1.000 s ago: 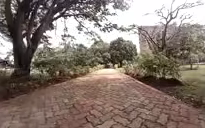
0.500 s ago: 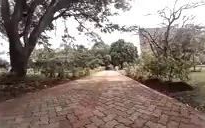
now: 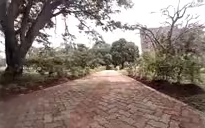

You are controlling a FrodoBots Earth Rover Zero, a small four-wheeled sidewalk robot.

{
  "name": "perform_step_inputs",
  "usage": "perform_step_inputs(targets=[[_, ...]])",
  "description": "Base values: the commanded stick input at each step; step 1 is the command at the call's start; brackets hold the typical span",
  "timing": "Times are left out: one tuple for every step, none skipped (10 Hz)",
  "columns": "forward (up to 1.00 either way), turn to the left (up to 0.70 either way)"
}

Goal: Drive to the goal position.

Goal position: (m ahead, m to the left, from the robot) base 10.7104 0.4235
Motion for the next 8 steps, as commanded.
perform_step_inputs(targets=[[0.70, 0.00], [0.70, 0.00], [0.70, 0.00], [0.70, 0.00], [0.70, 0.00], [0.70, 0.00], [0.70, 0.00], [0.70, 0.00]])
